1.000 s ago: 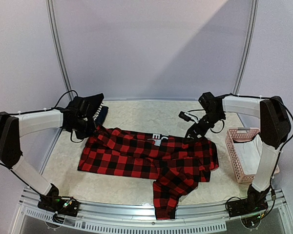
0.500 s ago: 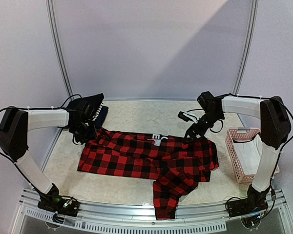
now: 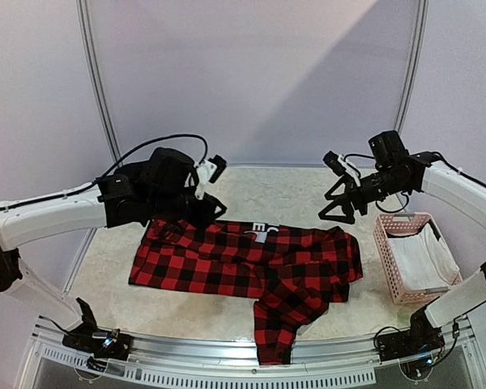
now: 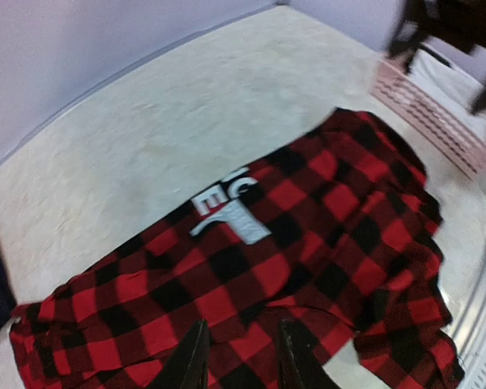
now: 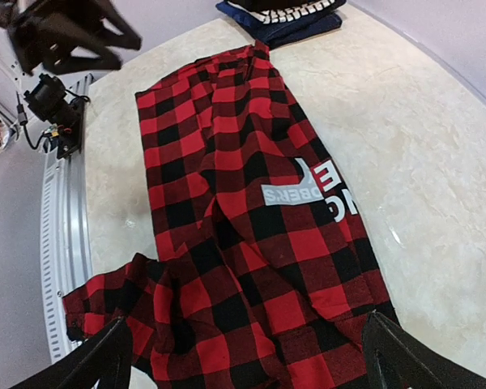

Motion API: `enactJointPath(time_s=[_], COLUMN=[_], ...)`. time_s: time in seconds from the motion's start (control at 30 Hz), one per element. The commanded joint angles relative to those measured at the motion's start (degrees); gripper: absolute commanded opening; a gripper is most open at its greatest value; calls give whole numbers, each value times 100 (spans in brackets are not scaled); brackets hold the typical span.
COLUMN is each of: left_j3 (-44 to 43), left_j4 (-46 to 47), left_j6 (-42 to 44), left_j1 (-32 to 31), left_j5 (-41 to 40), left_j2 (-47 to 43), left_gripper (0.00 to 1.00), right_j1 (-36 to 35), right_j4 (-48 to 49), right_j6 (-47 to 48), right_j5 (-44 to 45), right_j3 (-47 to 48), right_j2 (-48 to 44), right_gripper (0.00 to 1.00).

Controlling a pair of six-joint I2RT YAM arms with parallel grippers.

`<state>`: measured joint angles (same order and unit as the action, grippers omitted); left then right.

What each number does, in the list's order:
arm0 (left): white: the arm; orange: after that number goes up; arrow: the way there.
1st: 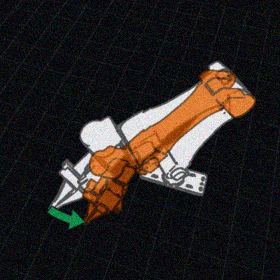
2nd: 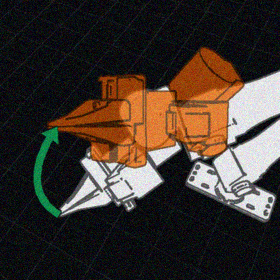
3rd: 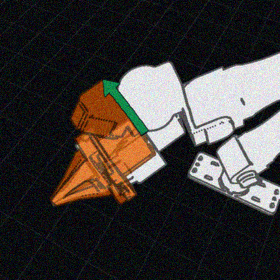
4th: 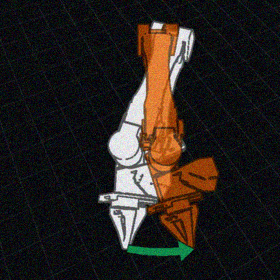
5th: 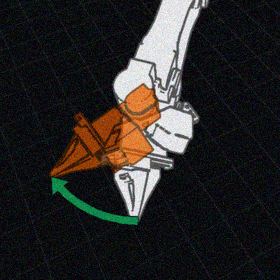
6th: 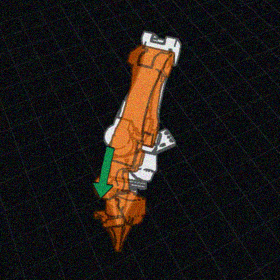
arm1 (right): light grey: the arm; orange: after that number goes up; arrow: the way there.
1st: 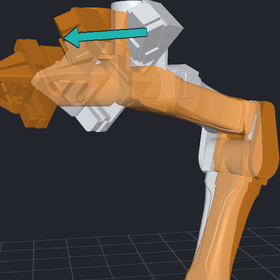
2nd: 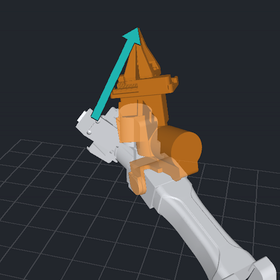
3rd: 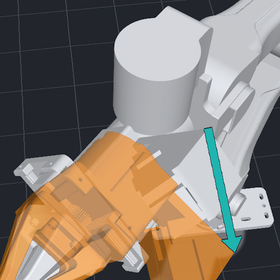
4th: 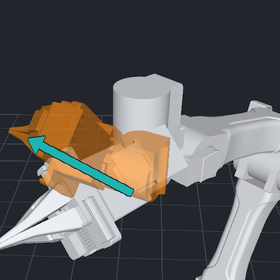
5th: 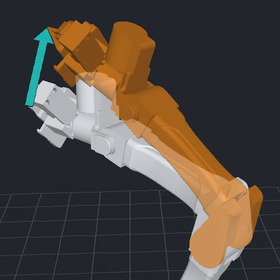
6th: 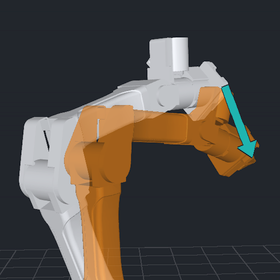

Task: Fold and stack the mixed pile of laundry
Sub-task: Adjust the rectangle-folded shirt at the center of the board.

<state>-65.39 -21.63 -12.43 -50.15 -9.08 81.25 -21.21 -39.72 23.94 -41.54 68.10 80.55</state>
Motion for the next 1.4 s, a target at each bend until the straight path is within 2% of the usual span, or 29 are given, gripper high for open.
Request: enactJointPath(time_s=[0.0, 0.13, 0.27, 0.33, 0.47, 0.57, 0.7, 0.87, 1.03, 1.2, 1.37], left_j3=[-259, -516, -703, -1035, -1166, -1356, -1885, -2594, -3153, -3295, -3226], left_j4=[-278, -478, -550, -868, -936, -1119, -1718, -1980, -2488, -3011, -3510], left_j6=[869, 544, 656, 793, 774, 587, 704, 665, 562, 398, 237], left_j1=[-1220, -2605, -3518, -3852, -4016, -4108, -4378, -4577, -4588, -4643, -4644], left_j5=[614, 249, 132, 113, 433, 376, -2, -575, -722, -993, -1271], left_j2=[159, 722, 1460, 1981, 2389, 2702, 3407, 4181, 4728, 4760, 4628], left_gripper=[29, 35, 39, 39, 39, 39, 39, 40, 40, 40, 36], right_j1=[276, 731, 742, 740, 741, 741, 744, 745, 750, 745, 749], right_j4=[-961, -201, 137, 272, 537, 693, 858, 873, 850, 866, 873], right_j6=[544, -169, -392, -424, -448, -439, -382, -392, -377, -364, -343], right_j5=[-597, -240, 177, 316, 501, 686, 904, 809, 741, 716, 719], right_j3=[-44, -317, -378, -450, -676, -810, -935, -990, -1026, -1070, -1105], right_j2=[427, 132, -94, -185, -320, -480, -699, -845, -912, -1010, -1060], right_gripper=[99, 99, 99, 99, 99, 99, 99, 99, 99, 99, 99])
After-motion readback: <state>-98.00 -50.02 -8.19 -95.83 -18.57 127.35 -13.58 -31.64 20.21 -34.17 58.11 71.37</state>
